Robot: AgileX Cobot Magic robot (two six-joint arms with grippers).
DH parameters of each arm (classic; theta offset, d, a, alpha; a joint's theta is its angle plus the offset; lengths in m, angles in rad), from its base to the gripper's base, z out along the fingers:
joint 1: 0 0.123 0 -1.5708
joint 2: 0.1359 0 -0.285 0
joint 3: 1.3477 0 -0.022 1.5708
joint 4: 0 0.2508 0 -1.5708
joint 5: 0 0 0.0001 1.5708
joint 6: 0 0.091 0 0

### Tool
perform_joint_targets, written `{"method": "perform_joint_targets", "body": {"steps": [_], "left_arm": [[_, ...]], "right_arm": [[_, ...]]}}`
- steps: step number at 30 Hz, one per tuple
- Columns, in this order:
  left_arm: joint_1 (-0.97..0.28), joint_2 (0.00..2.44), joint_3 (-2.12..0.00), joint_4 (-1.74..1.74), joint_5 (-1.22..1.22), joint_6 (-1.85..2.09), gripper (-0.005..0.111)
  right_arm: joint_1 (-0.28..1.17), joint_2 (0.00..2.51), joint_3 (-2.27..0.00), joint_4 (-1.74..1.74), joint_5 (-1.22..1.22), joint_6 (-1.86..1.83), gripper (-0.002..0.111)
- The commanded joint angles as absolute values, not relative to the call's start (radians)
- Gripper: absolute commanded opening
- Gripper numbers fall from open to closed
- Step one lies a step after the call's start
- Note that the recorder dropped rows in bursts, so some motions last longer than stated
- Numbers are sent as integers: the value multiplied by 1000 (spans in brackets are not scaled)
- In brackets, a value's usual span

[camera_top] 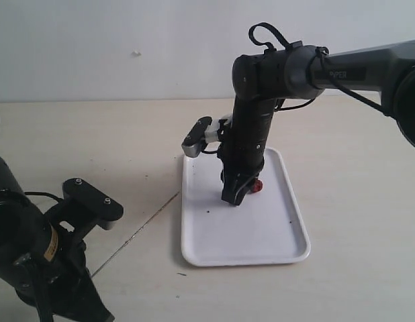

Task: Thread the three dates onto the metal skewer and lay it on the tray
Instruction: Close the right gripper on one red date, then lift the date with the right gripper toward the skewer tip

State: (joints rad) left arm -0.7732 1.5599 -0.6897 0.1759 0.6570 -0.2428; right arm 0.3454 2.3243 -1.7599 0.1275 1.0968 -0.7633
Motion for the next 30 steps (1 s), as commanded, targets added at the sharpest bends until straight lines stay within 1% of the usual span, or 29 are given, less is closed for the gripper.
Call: {"method": "perform_joint_targets", "body": {"steps": [1,9,19,23,27,30], "left_arm": [[-777,1560,-685,171,645,-243,0],[-777,1560,-685,171,592,-243,0],[-777,1560,-685,162,573,-294,0],[-777,1560,-685,162,499,-358,0],[-777,1560,-685,162,403,-422,0],[-777,1560,-684,162,355,-440,0]], "right_arm": [[348,2284,-1764,113,1111,-743,21],[348,2218,-1764,120,1088,-664,21],[348,2131,-1764,185,856,-284,21],[346,2131,-1761,348,757,-222,21],[346,2133,-1761,574,722,-315,21],[346,2133,-1761,651,719,-363,21]]}}
